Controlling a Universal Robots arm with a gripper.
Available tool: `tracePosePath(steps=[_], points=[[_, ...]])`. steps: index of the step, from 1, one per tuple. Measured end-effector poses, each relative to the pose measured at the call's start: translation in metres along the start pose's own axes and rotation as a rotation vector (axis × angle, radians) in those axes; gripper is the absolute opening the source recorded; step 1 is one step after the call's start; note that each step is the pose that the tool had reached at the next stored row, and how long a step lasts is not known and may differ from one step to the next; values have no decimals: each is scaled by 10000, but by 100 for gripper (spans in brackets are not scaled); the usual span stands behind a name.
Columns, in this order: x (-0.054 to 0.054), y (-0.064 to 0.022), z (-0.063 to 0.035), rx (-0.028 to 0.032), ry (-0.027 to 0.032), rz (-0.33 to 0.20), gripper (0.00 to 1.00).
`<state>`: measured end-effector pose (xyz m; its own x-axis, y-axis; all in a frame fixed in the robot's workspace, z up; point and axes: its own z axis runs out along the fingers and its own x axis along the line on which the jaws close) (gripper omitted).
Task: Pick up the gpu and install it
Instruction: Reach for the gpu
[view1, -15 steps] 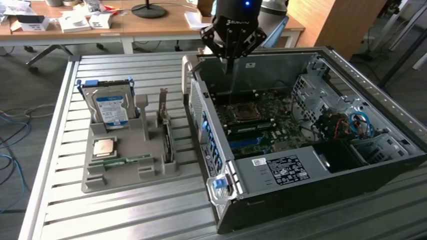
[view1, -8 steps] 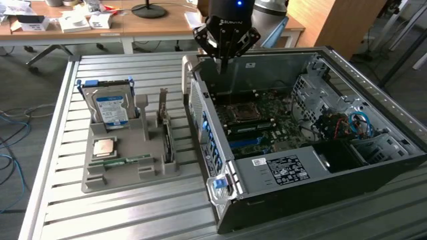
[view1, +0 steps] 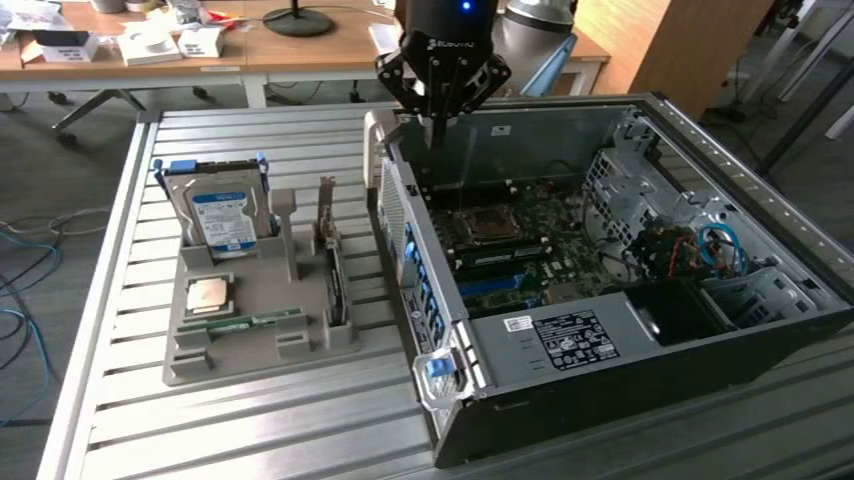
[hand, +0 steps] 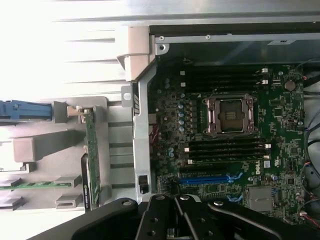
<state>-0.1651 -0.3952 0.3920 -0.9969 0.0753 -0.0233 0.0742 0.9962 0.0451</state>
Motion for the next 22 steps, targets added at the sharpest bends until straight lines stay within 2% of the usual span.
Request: tracePosePath(steps=[12,22], points=[[112,5,1,1,1,0,11],[339,2,0,0,0,0,11]])
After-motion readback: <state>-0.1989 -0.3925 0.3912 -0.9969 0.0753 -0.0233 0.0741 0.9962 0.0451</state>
